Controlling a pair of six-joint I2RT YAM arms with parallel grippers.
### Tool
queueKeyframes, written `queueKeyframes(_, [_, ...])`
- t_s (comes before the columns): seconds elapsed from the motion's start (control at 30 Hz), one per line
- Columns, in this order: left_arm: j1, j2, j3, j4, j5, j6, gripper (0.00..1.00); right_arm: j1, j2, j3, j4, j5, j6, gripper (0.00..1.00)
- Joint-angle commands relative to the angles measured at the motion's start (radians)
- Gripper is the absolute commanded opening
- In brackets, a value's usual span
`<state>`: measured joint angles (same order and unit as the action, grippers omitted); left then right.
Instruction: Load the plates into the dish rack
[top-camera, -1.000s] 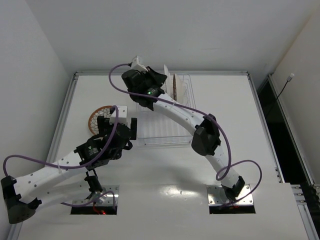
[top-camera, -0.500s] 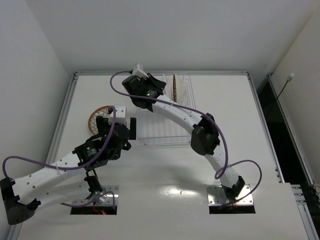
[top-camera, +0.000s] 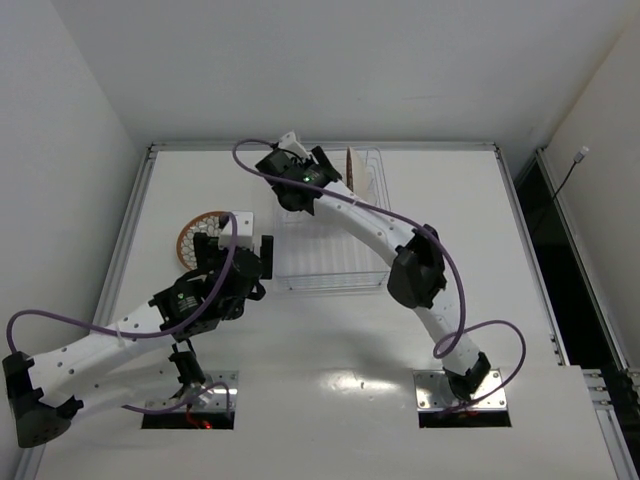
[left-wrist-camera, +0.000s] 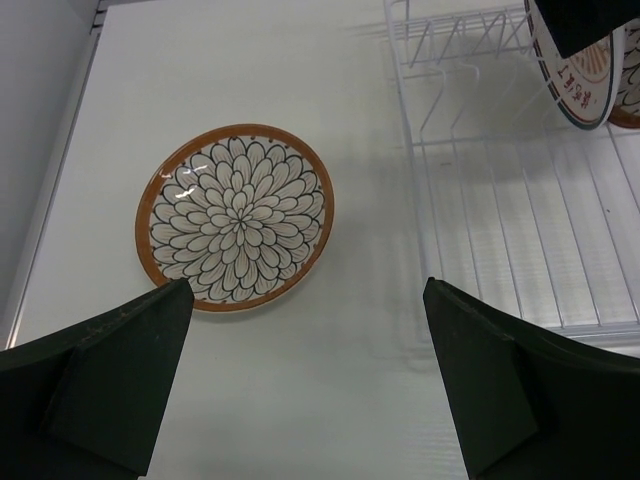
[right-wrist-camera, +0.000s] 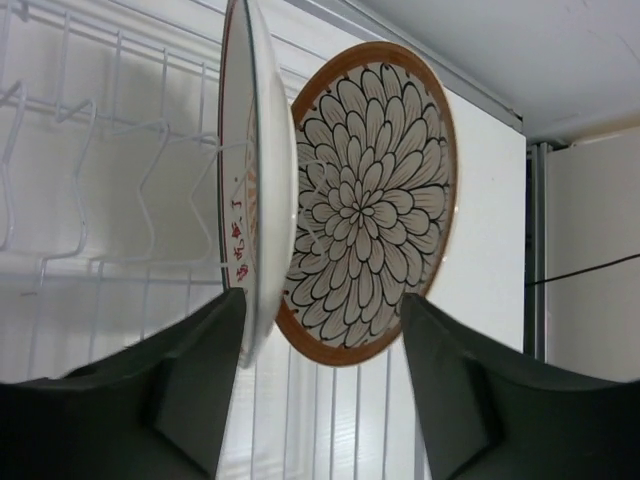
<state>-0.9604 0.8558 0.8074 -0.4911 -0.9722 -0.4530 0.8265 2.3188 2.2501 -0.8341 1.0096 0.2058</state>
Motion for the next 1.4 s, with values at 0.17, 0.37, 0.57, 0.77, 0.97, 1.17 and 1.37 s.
queueKeyframes(0.17, [0.009, 0.031, -0.002, -0.004, -0.077, -0.024, 1.00, -0.015, -0.284, 0.005, -0.040, -0.097, 0.023, 0.70])
queueKeyframes(0.37, [0.009, 0.061, 0.007, -0.035, -0.106, -0.044, 1.00, -0.015, -0.476, -0.266, 0.082, -0.216, 0.038, 0.72])
queueKeyframes(0.57, [0.009, 0.092, 0.016, -0.064, -0.129, -0.065, 1.00, -0.038, -0.429, -0.194, 0.127, -0.483, -0.023, 0.03])
queueKeyframes(0.77, [0.009, 0.083, 0.026, -0.095, -0.166, -0.099, 1.00, -0.047, -0.248, -0.017, 0.078, -0.628, -0.023, 0.00])
queueKeyframes(0.97, [0.009, 0.035, 0.026, -0.095, -0.175, -0.108, 1.00, -0.066, -0.112, 0.028, 0.113, -0.574, -0.003, 0.00])
queueKeyframes(1.17, [0.009, 0.045, 0.016, -0.086, -0.166, -0.099, 1.00, -0.075, -0.102, -0.035, 0.185, -0.520, -0.003, 0.00])
queueKeyframes(1.37, [0.009, 0.034, 0.016, -0.086, -0.166, -0.099, 1.00, -0.121, -0.059, -0.006, 0.165, -0.444, 0.029, 0.00])
